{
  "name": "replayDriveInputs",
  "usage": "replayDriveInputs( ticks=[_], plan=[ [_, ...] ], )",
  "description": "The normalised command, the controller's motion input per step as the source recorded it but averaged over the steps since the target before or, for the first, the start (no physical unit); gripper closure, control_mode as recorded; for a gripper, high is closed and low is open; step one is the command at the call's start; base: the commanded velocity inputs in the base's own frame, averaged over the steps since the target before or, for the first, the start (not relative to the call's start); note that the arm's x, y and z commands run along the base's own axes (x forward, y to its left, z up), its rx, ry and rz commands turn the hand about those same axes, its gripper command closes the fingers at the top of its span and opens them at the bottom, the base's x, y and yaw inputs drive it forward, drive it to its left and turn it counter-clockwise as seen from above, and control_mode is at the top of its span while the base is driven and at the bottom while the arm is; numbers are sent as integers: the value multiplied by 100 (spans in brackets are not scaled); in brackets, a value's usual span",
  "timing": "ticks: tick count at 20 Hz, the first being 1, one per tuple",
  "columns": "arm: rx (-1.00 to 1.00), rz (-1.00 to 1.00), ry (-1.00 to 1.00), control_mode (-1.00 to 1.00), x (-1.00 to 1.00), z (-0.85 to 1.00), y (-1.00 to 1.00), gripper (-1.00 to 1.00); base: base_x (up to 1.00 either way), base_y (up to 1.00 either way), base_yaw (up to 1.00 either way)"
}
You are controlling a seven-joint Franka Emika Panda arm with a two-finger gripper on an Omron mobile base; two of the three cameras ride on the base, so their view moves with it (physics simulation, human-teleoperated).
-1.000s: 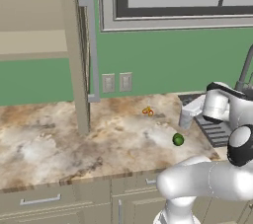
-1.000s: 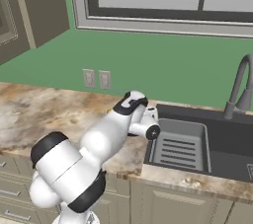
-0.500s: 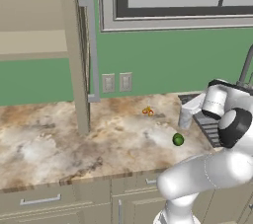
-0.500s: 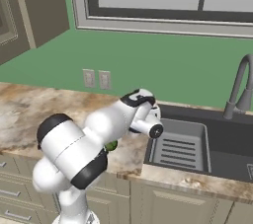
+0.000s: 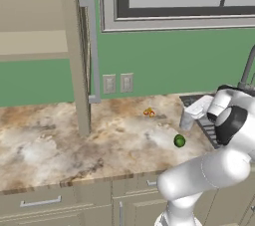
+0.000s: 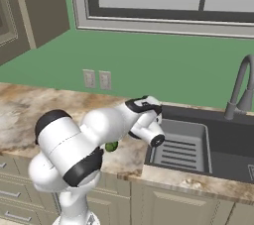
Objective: Open the cabinet. Pick the soap dispenser and place it next to the sink. Then close the cabinet.
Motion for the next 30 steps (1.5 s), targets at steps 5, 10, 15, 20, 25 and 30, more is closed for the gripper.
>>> replayDriveInputs(
  ticks=[5,10,15,20,25,30],
  plan=[
    [-7,0,-3,-100,-12,-36,0,100,0,0,0],
    [-9,0,0,-100,-1,-34,0,-100,0,0,0],
    [-2,-2,1,-100,-13,-17,0,-100,0,0,0],
    [-1,-1,0,-100,-18,1,3,-100,0,0,0],
    [-1,-2,0,-100,-20,10,1,-100,0,0,0],
    [0,-5,4,-100,-12,19,0,-100,0,0,0]
  ],
)
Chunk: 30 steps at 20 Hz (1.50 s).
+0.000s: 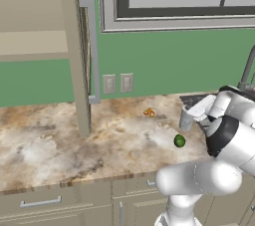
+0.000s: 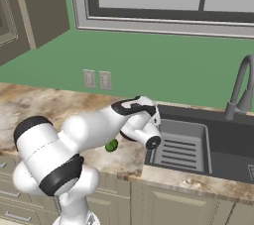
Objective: Open the cabinet. Pick the soap dispenser and place it next to the sink. Then close the cabinet.
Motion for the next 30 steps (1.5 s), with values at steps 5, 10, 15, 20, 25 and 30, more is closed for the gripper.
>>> replayDriveInputs(
  ticks=[5,10,15,20,25,30],
  plan=[
    [0,-10,9,-100,-30,18,0,-100,0,0,0],
    [0,-18,21,-100,-34,24,0,-100,0,0,0],
    [2,-17,11,-100,-37,48,2,-100,0,0,0],
    [3,-17,5,-100,-48,45,9,-100,0,0,0],
    [4,-13,8,-100,-53,43,15,-100,0,0,0],
    [8,-6,15,-100,-47,51,8,-100,0,0,0]
  ],
)
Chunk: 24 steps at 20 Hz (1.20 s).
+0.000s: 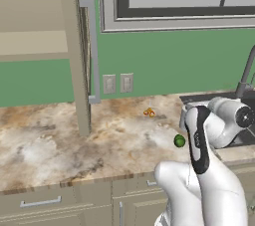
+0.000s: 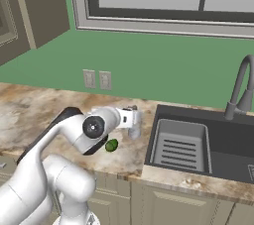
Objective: Open the cabinet. Pick the soap dispenser and place it next to the sink. Then close the cabinet.
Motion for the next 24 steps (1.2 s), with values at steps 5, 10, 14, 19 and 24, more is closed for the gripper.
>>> replayDriveInputs(
  ticks=[5,10,14,19,24],
  plan=[
    [10,0,17,-100,-50,47,4,-100,0,0,0],
    [7,0,17,-100,-58,26,17,-100,0,0,0],
    [0,-5,8,-100,-43,2,56,-100,0,0,0],
    [0,-5,8,-100,-39,0,51,-100,0,0,0],
    [1,0,0,-100,-51,-1,46,-100,0,0,0]
  ],
)
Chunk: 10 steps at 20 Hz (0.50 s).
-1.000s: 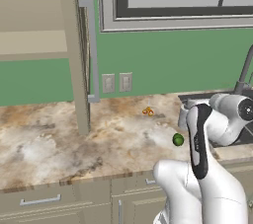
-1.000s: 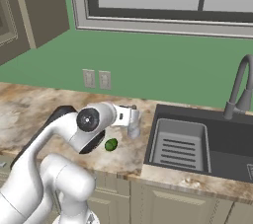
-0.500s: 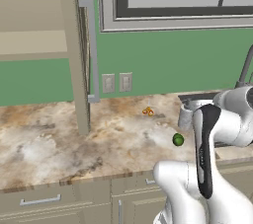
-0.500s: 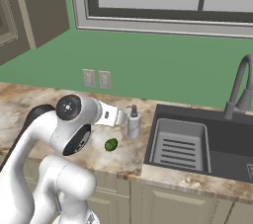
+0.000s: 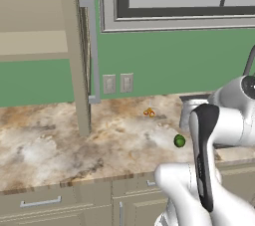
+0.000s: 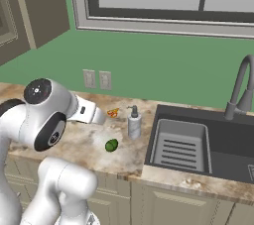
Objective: Open the cabinet. Pick the soap dispenser and place it next to the sink. Then close the cabinet.
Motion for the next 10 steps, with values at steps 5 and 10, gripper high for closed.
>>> replayDriveInputs(
  ticks=[5,10],
  plan=[
    [0,0,-17,-100,-54,-12,42,-100,0,0,0],
    [0,0,-2,-100,-7,0,6,-100,0,0,0]
  ],
)
